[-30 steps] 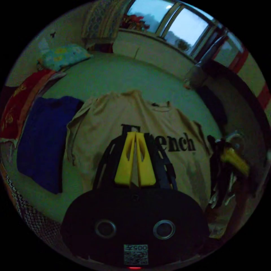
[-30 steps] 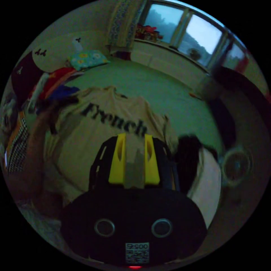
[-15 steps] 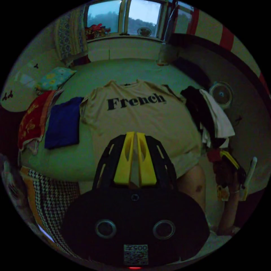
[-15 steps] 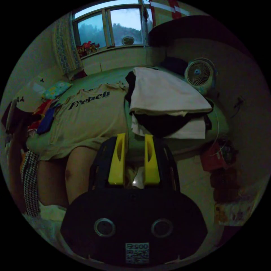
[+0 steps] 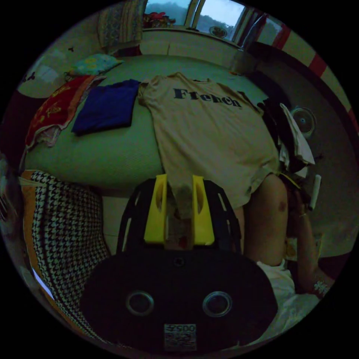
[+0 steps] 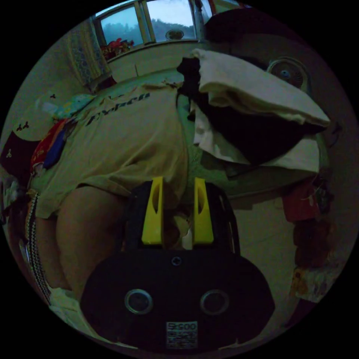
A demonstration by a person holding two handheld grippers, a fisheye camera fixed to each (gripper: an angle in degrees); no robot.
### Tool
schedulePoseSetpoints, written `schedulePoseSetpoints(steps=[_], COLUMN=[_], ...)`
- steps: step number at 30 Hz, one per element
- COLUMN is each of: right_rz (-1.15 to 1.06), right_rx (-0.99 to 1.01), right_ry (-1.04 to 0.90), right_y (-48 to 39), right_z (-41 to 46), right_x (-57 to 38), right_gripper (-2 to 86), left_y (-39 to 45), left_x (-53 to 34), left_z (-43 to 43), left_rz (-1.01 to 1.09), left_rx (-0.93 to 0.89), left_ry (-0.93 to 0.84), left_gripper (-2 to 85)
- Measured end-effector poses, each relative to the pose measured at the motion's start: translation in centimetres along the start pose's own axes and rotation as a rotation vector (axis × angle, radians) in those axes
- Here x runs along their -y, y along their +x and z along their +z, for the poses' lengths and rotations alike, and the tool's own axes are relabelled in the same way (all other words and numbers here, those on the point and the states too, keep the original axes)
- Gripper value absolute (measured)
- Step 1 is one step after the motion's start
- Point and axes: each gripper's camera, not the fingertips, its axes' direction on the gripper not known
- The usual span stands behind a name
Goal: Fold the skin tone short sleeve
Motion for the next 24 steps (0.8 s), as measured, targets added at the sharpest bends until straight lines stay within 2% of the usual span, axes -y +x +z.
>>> schedulePoseSetpoints(steps=[3, 4, 6, 9, 11, 19, 24], right_rz=[-0.027, -0.063, -0.09, -0.047, -0.013, 0.04, -0.004], right_rx=[-0.051, -0.043, 0.021, 0.07, 0.102, -0.063, 0.061], right_ry=[-0.049, -0.063, -0.06, 0.03, 0.071, 0.051, 0.147], right_y=[0.9, 1.1, 1.7, 3.5, 4.7, 6.9, 6.2], right_z=[0.8, 0.4, -0.7, -3.7, -5.3, -5.0, -6.6], right_x=[-0.4, -0.5, -0.5, -0.6, -0.7, 0.2, 3.0], right_gripper=[4.2, 0.7, -1.0, -1.5, -1.6, -1.3, -0.6], left_y=[0.9, 1.0, 1.8, 2.6, 3.1, 4.9, 6.8], left_x=[-0.5, -0.6, -0.8, -0.7, -0.5, 0.5, 3.1], left_z=[0.9, 1.2, 1.9, 2.3, 2.5, 2.5, 2.1], left_rz=[0.005, 0.004, 0.006, 0.017, 0.023, -0.027, -0.01], left_rx=[-0.024, -0.026, -0.046, -0.073, -0.04, 0.07, 0.087], left_ry=[-0.032, -0.04, -0.055, -0.051, -0.048, -0.011, 0.082], left_gripper=[10.9, 10.9, 8.3, 2.0, 0.9, 0.1, -0.2])
